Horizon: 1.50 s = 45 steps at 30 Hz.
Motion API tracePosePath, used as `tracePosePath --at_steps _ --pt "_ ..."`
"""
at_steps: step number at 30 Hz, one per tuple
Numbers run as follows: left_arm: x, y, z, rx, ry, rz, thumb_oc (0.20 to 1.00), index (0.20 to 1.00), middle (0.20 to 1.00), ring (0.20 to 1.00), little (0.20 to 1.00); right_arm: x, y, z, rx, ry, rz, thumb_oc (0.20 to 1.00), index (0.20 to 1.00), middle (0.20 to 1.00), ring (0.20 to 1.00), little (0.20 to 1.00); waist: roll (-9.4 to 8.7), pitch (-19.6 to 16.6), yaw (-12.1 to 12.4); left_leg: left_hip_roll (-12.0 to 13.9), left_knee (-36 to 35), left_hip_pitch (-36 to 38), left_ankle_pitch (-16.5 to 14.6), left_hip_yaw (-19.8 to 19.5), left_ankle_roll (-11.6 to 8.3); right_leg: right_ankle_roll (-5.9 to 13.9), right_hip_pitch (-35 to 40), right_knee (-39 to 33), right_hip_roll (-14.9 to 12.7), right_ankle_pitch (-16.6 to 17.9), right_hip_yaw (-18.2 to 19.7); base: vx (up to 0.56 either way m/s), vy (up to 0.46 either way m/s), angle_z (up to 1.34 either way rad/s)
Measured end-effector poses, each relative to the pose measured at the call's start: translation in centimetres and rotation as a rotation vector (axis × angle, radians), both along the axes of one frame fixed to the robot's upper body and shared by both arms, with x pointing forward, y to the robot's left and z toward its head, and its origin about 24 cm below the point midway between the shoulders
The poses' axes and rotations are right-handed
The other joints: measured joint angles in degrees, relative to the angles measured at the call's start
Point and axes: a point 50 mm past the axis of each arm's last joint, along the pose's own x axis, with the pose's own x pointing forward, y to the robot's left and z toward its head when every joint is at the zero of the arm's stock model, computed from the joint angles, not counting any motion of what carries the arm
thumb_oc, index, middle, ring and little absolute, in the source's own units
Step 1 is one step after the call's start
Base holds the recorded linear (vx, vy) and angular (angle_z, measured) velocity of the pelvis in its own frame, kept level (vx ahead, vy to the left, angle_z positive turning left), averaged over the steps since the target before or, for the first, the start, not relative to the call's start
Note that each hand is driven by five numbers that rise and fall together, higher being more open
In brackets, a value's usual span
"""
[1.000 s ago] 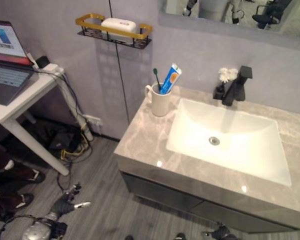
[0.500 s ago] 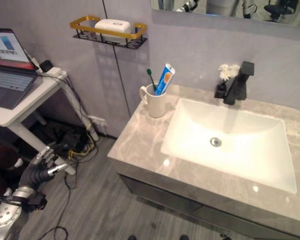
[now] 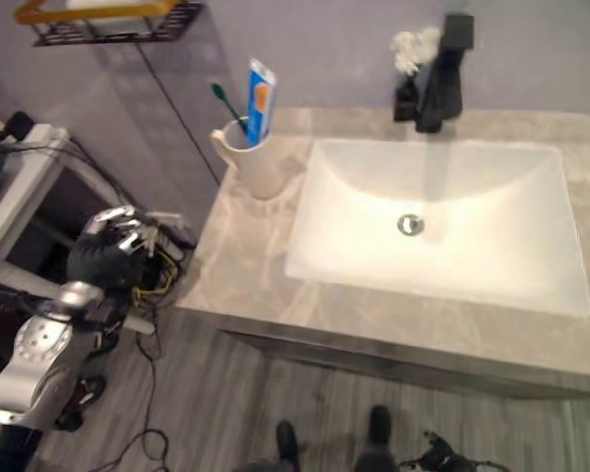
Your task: Put brush and paste in cup on sink, flatten towel.
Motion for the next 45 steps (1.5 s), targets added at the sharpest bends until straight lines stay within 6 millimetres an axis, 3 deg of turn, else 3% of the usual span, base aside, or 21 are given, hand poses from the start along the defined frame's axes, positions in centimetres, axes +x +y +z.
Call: tracePosePath --at_steps 3,8,23,45 --pt "1.4 -1.4 0.0 -0.019 0.0 -0.029 0.2 0.2 0.2 0.2 0.2 0.9 0.2 0.2 -0.005 -0.018 0.015 1.0 1.0 1.0 1.0 1.0 -0.05 1.0 -1.2 0.9 0.0 -1.2 0.4 0.6 -0.56 -0.29 -1.7 0.0 0.9 0.2 0.4 0.01 -0.05 -0.15" --pt "2.5 -1.9 -0.3 -0.02 0.024 -0.016 0.2 0.2 0.2 0.2 0.2 2.5 0.2 0.7 -0.019 -0.062 0.02 1.0 1.0 1.0 1.0 1.0 0.37 2.6 -2.6 1.8 0.0 -3.0 0.8 1.6 -1.22 -1.33 -4.2 0.0 1.9 0.9 1.5 0.0 -0.035 -0.13" --pt "4.7 -1.7 0.7 0.003 -0.021 0.121 0.2 0.2 0.2 0.2 0.2 2.9 0.0 0.9 -0.025 -0.087 -0.022 1.0 1.0 1.0 1.0 1.0 0.18 3.7 -2.9 2.8 -0.1 -4.2 1.1 3.1 -1.7 -2.12 -6.3 0.0 3.1 1.3 2.9 0.0 -0.012 -0.04" --pt "8.6 -0.1 5.3 -0.059 -0.132 0.361 0.2 0.2 0.2 0.2 0.2 4.4 0.9 1.1 -0.035 -0.114 0.018 1.0 1.0 1.0 1.0 1.0 -2.45 3.5 -6.0 2.9 -0.1 -7.1 1.2 4.3 -1.69 -2.69 -9.8 0.0 3.3 2.1 3.9 0.0 0.0 -0.02"
